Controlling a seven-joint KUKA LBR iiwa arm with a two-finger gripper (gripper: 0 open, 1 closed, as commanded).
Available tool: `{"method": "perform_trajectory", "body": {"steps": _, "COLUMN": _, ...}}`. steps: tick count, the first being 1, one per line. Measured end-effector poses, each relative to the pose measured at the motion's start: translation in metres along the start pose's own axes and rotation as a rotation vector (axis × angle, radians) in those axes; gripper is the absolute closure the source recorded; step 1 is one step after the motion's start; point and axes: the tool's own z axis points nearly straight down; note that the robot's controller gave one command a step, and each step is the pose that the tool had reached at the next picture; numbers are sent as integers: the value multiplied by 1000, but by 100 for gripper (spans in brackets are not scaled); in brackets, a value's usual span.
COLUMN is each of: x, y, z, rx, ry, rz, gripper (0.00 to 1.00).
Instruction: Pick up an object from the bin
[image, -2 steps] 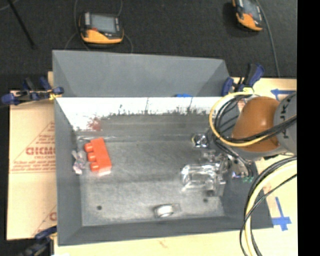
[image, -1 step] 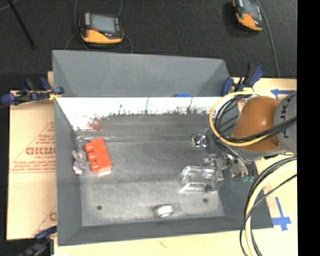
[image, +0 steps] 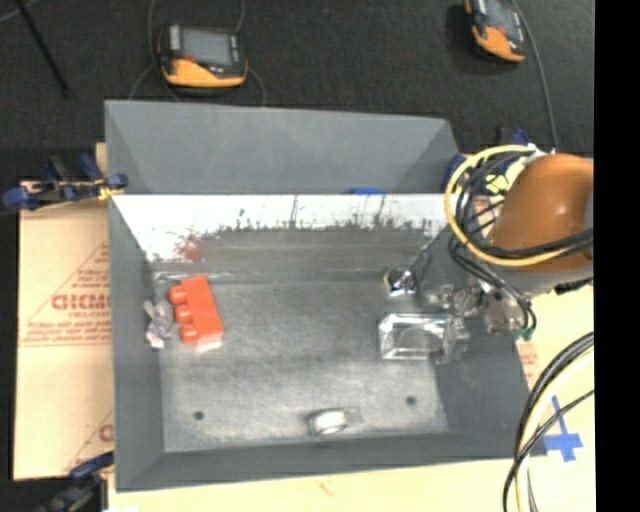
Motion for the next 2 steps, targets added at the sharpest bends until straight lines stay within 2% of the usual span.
{"method": "perform_trajectory", "body": {"steps": 1, "x": -1, "y": -2, "z": -28, "rx": -1, "ry": 3, "rz": 1, "gripper": 100}}
{"method": "perform_trajectory", "body": {"steps": 2, "x": -2, "y": -3, "z": -38, "rx": -2, "ry": 5, "rz": 3, "gripper": 100}}
